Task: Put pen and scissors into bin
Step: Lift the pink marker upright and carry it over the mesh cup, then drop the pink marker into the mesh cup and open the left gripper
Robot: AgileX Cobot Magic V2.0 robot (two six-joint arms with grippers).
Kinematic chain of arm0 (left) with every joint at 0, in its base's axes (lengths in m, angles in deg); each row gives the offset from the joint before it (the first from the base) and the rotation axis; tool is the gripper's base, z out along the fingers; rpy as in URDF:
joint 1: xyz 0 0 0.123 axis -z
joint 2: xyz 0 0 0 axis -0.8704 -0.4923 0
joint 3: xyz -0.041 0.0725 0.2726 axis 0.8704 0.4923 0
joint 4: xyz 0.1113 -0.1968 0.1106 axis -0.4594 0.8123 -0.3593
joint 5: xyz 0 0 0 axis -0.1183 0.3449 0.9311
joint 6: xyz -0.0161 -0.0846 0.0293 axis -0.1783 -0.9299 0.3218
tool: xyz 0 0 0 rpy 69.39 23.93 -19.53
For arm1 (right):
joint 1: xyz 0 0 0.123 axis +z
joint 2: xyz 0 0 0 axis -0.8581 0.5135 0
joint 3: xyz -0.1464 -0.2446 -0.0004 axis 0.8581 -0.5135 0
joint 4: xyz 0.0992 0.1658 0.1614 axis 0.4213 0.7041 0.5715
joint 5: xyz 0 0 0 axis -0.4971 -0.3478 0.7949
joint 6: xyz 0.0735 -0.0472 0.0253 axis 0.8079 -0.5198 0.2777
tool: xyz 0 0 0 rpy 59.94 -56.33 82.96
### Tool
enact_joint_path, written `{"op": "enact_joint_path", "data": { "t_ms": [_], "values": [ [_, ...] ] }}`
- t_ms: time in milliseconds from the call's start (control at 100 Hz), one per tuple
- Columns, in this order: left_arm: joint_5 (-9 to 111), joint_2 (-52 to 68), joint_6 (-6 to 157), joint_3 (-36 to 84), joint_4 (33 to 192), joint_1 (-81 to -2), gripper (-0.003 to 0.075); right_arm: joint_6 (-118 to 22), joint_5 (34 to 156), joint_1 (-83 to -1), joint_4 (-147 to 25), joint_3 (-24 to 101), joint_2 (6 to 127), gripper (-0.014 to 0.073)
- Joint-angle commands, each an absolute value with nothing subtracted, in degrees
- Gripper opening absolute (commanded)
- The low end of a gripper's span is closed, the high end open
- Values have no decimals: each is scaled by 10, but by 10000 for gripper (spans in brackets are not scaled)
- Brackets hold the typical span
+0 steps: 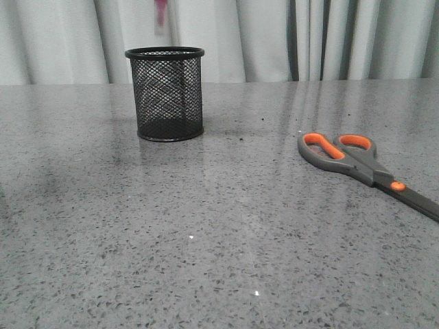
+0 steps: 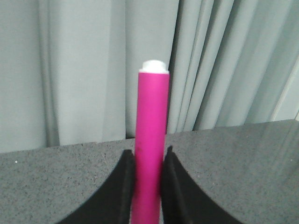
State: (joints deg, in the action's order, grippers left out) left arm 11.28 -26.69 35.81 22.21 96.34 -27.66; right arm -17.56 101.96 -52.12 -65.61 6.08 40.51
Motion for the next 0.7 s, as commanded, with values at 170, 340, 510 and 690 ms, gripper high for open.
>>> {"op": "enact_joint_path", "data": {
  "t_ms": [170,340,510,690],
  "values": [
    [71,-274,351,208,969,-272,-18,-180,976,-519,-654,83,410,372],
    [75,-276,351,209,969,-273,141,-180,976,-519,-654,83,410,372],
    [68,-275,351,209,969,-273,497,-180,976,-519,-654,83,410,372],
    [63,-226,352,209,969,-273,500,-180,974,-519,-654,90,410,372]
  ]
}}
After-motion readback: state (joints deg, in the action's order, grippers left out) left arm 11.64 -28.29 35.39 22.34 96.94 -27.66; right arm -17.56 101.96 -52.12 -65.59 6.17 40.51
